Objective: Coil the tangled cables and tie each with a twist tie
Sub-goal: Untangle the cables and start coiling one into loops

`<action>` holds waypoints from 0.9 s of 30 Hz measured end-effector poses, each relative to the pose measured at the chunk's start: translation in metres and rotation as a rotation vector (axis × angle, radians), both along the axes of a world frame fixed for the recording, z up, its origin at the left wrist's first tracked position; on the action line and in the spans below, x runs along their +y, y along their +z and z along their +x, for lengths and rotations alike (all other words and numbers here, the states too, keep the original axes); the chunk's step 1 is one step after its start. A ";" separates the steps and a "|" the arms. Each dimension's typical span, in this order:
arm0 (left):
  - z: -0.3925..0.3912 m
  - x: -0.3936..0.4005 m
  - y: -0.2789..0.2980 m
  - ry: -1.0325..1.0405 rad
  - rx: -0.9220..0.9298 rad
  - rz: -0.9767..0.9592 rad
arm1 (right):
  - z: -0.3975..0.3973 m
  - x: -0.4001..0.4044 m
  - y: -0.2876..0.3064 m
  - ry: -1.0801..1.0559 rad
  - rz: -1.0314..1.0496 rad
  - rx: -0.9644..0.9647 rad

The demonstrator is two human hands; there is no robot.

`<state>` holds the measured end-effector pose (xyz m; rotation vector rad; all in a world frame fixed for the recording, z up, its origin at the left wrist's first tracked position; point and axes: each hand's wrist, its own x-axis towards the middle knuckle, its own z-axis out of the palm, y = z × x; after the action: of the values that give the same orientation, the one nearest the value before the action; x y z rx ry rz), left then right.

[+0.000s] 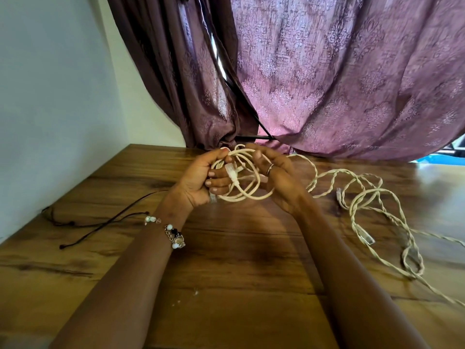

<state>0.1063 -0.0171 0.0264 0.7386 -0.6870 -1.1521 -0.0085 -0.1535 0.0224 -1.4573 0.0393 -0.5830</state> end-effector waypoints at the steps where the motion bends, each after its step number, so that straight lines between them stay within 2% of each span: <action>1: 0.000 -0.001 -0.002 -0.020 0.007 -0.002 | 0.001 0.003 -0.001 0.054 -0.032 -0.026; 4: -0.002 -0.001 -0.003 -0.162 0.050 -0.063 | 0.005 0.005 -0.007 0.126 -0.163 -0.020; 7: -0.007 0.001 -0.001 -0.240 0.025 -0.082 | 0.004 0.003 -0.010 0.076 -0.108 -0.009; 10: -0.012 -0.001 0.001 -0.024 -0.066 0.028 | 0.001 0.001 -0.004 -0.084 -0.112 -0.031; 13: -0.013 0.000 0.003 0.280 -0.277 0.152 | -0.001 -0.001 -0.002 -0.163 -0.268 -0.047; 16: -0.014 0.000 0.004 0.345 -0.396 0.210 | 0.002 -0.002 -0.005 -0.196 -0.483 -0.049; 20: -0.019 -0.005 0.001 0.456 -0.669 0.300 | 0.006 -0.008 -0.010 -0.266 -0.754 0.030; 22: -0.019 -0.008 -0.002 0.443 -0.681 0.304 | 0.004 -0.010 -0.010 -0.264 -0.808 0.091; 27: -0.016 -0.006 -0.003 0.373 -0.563 0.332 | -0.003 -0.007 -0.005 -0.276 -0.949 0.151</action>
<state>0.0901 -0.0234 0.0230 1.4396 -0.7847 -0.7157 -0.0119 -0.1608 0.0177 -2.4435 0.0906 -0.7601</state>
